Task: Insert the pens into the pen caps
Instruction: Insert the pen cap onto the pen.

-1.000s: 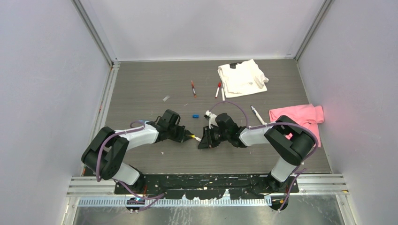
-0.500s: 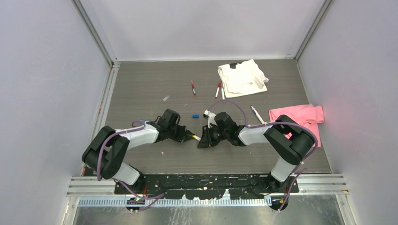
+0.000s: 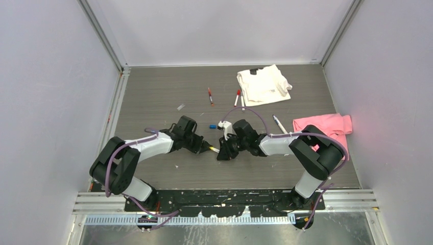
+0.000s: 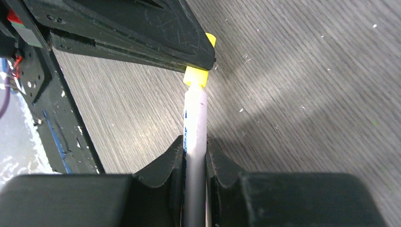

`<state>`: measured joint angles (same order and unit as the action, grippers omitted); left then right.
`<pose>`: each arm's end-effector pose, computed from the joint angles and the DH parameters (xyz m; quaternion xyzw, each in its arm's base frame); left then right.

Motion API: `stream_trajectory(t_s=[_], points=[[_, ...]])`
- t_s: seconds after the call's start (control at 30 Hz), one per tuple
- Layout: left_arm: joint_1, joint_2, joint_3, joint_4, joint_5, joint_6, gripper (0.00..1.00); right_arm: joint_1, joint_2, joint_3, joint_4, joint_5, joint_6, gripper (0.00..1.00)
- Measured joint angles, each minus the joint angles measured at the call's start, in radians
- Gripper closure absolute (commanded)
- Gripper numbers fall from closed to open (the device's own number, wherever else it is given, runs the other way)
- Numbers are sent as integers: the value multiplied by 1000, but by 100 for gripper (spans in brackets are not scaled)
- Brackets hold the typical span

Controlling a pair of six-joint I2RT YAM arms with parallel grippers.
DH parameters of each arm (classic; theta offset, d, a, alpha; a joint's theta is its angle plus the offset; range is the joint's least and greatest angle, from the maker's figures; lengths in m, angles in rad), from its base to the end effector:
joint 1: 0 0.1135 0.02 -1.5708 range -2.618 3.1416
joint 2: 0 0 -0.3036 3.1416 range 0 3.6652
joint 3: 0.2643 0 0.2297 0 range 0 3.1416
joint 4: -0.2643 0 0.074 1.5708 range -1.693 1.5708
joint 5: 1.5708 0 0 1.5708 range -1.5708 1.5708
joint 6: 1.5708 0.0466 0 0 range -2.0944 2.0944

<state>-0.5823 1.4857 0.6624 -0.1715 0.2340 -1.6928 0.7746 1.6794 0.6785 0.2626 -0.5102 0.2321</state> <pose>0.2061 -0.1487 0.1941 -0.4738 0.8267 -0.3030 0.0168 0.2041 0.2316 0.1838 -0.3354 0.8253 0.3909 0.2314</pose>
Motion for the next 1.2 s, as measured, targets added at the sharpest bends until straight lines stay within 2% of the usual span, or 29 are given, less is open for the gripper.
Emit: stream_trajectory(t_s=[0.27,0.67,1.2], points=[[-19,-10,49,-54,-29,26,99,1,-41,19,-81,47,-149,99],[-63,-91,179,-145,-159,46,99,3,-185,27,-106,187,-183,99],[-137,-136,509,-341,-315,244,99,0,-422,43,-78,346,-306,99]])
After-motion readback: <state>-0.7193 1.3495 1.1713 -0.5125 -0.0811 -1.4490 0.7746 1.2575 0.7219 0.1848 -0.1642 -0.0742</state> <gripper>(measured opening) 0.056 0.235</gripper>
